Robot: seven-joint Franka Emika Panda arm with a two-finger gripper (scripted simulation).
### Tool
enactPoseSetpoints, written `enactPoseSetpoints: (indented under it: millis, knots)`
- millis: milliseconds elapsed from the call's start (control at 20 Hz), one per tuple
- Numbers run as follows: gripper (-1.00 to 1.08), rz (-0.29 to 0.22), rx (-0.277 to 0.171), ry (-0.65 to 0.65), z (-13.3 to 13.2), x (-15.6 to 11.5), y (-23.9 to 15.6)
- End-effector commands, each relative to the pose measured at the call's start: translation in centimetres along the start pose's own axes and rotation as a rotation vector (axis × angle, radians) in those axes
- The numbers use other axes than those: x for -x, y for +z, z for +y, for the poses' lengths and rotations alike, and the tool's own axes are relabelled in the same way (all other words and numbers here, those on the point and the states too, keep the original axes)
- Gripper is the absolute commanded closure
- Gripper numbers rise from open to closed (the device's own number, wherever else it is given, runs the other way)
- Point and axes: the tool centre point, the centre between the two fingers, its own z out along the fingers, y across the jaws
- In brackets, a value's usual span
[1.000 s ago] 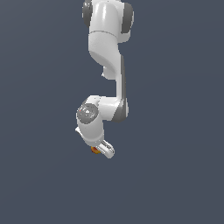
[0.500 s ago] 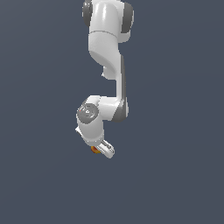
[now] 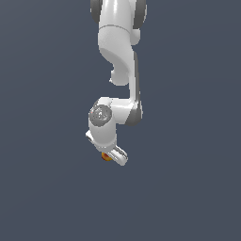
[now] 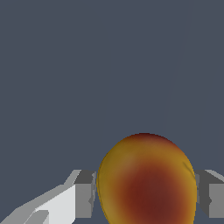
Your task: Pick up the object and move it to a goal position.
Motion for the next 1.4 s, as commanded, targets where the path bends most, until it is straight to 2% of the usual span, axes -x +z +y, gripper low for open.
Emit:
enactPoseSetpoints:
  millis: [0, 300, 1000, 1350]
  knots:
    - [1.08, 0.002, -0.001, -0.001, -0.5, 1.1, -1.0]
    - [1.08, 0.001, -0.002, -0.001, -2.1, 5.2, -4.2]
    - [1.08, 0.003, -0.001, -0.001, -7.1, 17.4, -14.2]
    - [1.08, 0.003, -0.001, -0.001, -9.1, 21.6, -17.9]
